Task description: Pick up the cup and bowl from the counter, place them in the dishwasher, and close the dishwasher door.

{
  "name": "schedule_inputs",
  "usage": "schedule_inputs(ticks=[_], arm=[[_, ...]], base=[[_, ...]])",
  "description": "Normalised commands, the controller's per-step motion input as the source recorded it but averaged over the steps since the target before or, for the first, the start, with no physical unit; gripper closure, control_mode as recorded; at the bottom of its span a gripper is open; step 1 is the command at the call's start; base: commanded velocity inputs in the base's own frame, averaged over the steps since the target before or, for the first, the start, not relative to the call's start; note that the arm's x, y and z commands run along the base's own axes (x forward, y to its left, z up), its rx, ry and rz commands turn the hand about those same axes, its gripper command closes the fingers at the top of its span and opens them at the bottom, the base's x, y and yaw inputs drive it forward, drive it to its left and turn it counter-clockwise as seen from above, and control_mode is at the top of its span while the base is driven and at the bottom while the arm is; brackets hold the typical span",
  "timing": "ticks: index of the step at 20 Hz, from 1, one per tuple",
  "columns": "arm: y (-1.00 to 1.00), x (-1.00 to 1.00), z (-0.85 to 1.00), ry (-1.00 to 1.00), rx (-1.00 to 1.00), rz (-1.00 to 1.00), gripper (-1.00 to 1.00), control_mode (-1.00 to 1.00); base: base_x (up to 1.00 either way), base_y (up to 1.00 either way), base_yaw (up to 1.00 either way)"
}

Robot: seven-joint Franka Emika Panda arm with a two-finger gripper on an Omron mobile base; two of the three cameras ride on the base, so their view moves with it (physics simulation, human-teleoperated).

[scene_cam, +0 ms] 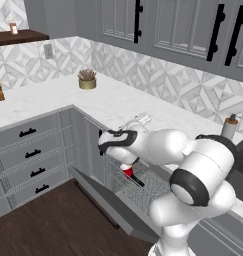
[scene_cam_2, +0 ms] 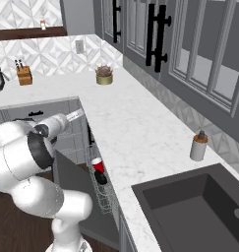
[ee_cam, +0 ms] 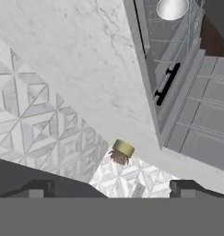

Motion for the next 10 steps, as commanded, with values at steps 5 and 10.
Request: schedule_inputs(ticks=[5, 10], arm=[[0.02, -0.21, 1.0, 0.12, 0.0, -0.13, -1.0, -1.0], [0.0, -0.4, 0.96, 0.65, -0.15, -0.15, -1.0, -1.0]], base=[[0.0, 0.0, 0.0], [0.0, 0.0, 0.0]])
